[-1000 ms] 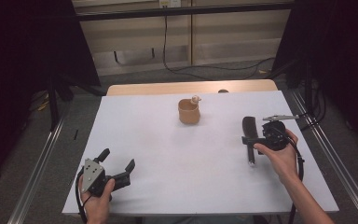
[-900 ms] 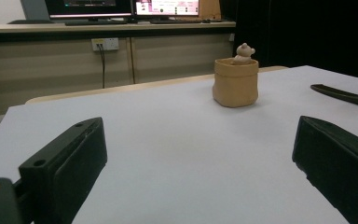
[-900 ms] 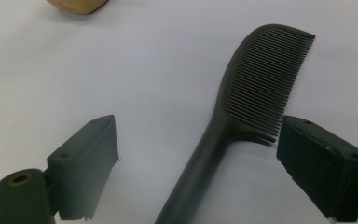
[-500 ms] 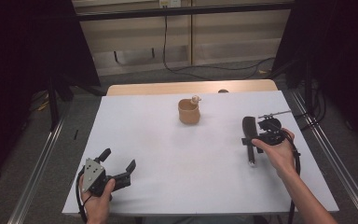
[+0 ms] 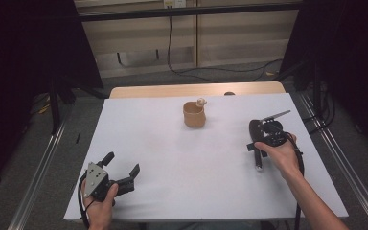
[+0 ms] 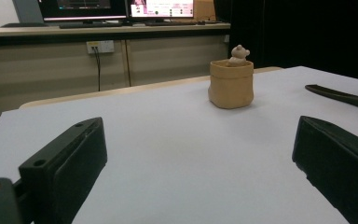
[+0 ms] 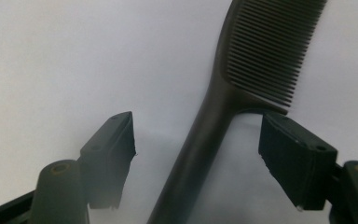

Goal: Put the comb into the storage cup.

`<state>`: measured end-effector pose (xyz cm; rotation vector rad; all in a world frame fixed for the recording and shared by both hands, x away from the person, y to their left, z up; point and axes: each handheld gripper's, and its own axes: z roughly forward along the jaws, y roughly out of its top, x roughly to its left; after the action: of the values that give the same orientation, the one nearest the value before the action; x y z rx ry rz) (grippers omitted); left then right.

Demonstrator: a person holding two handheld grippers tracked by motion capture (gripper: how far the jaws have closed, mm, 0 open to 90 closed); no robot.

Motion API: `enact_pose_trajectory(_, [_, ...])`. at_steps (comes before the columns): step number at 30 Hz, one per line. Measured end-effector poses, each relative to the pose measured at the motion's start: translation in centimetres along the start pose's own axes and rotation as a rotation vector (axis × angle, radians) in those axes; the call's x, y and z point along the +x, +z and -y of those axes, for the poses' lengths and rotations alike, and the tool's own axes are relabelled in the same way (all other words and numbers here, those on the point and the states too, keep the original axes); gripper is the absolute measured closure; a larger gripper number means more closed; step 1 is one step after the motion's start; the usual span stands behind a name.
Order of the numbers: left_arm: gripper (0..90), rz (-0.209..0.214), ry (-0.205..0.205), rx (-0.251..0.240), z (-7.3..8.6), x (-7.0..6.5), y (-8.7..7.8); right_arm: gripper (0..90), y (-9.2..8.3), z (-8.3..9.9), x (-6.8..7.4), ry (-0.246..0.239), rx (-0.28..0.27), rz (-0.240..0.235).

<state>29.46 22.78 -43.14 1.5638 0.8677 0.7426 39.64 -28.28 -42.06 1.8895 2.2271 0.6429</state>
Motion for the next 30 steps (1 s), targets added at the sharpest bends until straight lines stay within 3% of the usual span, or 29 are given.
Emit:
enact_pose_trajectory(8, [3.1, 0.001, -0.006, -0.001, 0.0, 0.0, 0.1, 33.9, 0.6, 0.0, 0.0, 0.018, 0.037, 0.004])
enact_pose_trajectory(15, [3.1, 0.007, 0.002, 0.006, 0.1, -0.1, 0.1, 43.1, 0.9, -0.4, 0.1, 0.001, 0.058, 0.029])
enact_pose_trajectory(27, [3.1, 0.028, 0.013, 0.0, 0.0, -0.3, 0.2, 46.0, 1.3, -0.6, 0.6, 0.005, 0.074, 0.076])
enact_pose_trajectory(30, [3.1, 0.028, 0.011, 0.001, 0.1, -0.3, 0.2, 56.1, 1.2, -0.5, 0.4, -0.007, 0.071, 0.097])
